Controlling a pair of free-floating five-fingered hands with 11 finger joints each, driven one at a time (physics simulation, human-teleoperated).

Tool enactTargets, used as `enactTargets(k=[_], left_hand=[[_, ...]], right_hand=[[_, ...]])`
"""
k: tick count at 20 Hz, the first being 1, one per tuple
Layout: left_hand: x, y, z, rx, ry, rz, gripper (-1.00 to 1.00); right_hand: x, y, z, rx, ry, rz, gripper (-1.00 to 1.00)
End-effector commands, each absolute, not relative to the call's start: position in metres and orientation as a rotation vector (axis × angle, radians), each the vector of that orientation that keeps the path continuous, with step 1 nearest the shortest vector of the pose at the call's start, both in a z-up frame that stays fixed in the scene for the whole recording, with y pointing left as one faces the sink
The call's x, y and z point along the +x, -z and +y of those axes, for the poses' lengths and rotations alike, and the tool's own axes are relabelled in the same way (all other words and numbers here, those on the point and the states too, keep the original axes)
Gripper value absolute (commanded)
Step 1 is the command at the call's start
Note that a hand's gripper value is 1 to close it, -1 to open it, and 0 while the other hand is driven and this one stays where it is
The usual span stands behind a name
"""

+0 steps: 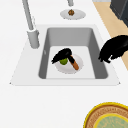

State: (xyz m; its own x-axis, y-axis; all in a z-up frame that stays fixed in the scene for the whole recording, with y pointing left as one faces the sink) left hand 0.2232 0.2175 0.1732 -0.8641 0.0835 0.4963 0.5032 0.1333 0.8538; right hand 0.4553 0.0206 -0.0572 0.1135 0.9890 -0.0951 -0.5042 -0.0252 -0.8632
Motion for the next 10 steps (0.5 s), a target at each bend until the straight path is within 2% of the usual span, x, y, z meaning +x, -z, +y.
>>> enactTargets(k=[1,10], left_hand=[[0.223,-0.173,0.217,-0.569,1.785,-2.088,0.0],[0.223,-0.173,0.217,-0.569,1.785,-2.088,0.0]], right_hand=[[0.462,0.074,0.009,-0.837,-1.292,-0.748,-1.0],[0.479,0.078,-0.033,-0.696,-1.174,-0.874,-1.0]])
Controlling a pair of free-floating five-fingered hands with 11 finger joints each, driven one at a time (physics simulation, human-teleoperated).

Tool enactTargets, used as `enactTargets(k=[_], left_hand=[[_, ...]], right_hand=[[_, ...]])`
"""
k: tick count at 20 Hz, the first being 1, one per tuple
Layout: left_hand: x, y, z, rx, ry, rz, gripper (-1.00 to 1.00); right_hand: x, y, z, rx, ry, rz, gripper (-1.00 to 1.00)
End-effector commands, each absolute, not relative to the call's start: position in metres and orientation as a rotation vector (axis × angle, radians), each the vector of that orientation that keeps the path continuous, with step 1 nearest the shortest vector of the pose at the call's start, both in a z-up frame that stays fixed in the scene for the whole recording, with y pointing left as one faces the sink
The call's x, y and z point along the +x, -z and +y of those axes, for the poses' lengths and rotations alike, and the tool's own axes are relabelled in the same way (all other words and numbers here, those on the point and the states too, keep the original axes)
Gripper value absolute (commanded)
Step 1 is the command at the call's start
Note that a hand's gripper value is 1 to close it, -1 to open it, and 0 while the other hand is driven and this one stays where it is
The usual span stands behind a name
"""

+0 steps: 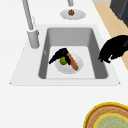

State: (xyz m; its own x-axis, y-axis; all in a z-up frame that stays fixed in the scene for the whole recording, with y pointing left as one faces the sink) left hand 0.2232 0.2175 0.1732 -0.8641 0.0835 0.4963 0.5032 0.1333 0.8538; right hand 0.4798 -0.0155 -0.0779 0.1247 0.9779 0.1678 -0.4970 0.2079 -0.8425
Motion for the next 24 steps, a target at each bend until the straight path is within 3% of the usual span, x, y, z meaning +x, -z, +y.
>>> enactTargets(k=[1,6,15,16,20,24], left_hand=[[0.223,-0.173,0.217,-0.569,1.785,-2.088,0.0],[0.223,-0.173,0.217,-0.569,1.785,-2.088,0.0],[0.223,-0.173,0.217,-0.569,1.785,-2.088,0.0],[0.223,-0.173,0.217,-0.569,1.785,-2.088,0.0],[0.223,-0.173,0.217,-0.569,1.785,-2.088,0.0],[0.223,-0.173,0.217,-0.569,1.785,-2.088,0.0]], right_hand=[[0.48,0.078,-0.035,-0.684,-1.166,-0.881,-1.0],[0.47,0.056,-0.043,-0.703,-1.203,-0.826,-1.0],[0.487,0.107,-0.04,-0.724,-1.254,-0.836,-1.0],[0.487,0.102,-0.04,-0.715,-1.249,-0.841,1.0],[0.48,0.085,-0.043,-0.5,-1.159,-0.864,1.0],[0.473,0.087,-0.036,-0.462,-1.178,-0.936,1.0]])
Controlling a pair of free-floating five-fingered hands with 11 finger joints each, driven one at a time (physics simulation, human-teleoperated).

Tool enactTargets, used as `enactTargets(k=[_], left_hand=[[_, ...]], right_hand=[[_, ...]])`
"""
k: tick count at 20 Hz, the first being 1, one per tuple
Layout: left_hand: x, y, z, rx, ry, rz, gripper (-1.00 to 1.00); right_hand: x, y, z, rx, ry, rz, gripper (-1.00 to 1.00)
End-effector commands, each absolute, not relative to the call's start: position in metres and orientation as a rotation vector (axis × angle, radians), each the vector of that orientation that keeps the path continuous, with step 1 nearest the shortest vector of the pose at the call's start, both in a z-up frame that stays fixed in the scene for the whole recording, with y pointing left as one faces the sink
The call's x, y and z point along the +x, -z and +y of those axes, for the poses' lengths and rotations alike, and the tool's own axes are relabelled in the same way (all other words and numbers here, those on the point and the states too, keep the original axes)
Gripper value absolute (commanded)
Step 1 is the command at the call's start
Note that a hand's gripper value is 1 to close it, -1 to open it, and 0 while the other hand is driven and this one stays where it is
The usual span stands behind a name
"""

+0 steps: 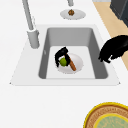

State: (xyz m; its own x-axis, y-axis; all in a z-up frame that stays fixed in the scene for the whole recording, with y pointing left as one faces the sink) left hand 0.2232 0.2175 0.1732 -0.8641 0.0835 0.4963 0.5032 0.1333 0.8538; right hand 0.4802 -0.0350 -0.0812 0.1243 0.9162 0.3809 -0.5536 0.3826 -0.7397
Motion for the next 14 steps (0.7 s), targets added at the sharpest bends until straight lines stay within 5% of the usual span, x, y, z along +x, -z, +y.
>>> enactTargets(k=[1,14], left_hand=[[0.223,-0.173,0.217,-0.569,1.785,-2.088,0.0],[0.223,-0.173,0.217,-0.569,1.785,-2.088,0.0]], right_hand=[[0.474,0.089,-0.035,-0.459,-1.174,-0.943,1.0],[0.484,0.033,-0.032,-0.535,-1.172,-0.888,1.0]])
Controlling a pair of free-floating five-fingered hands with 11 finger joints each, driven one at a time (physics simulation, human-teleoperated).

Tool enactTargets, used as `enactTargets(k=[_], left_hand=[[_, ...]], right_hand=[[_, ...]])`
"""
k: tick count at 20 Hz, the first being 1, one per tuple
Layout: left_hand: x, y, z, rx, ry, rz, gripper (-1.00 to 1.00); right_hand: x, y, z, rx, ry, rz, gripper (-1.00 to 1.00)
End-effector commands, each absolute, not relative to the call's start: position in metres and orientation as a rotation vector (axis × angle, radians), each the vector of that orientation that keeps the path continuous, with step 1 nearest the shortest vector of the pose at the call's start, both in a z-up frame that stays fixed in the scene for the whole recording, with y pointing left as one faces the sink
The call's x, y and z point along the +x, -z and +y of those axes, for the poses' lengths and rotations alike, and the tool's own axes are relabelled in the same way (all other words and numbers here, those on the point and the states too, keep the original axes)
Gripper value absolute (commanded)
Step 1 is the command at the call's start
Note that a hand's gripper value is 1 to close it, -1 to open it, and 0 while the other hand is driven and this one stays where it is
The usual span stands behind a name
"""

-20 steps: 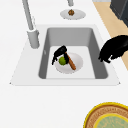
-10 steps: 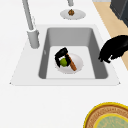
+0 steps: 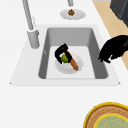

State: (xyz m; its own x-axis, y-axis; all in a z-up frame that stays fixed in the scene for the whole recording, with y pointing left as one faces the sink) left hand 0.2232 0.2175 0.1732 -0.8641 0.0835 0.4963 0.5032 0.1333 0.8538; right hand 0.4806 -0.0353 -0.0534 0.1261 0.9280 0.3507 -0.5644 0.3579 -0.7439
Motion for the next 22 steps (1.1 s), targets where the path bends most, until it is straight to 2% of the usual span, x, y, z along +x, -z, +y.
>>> enactTargets(k=[1,11,22], left_hand=[[0.223,-0.173,0.217,-0.569,1.785,-2.088,0.0],[0.223,-0.173,0.217,-0.569,1.785,-2.088,0.0],[0.223,-0.173,0.217,-0.569,1.785,-2.088,0.0]], right_hand=[[0.484,0.026,-0.033,-0.544,-1.176,-0.886,1.0],[0.492,-0.041,-0.03,-0.59,-1.202,-0.849,1.0],[0.478,-0.096,-0.077,-0.649,-1.219,-0.842,1.0]])
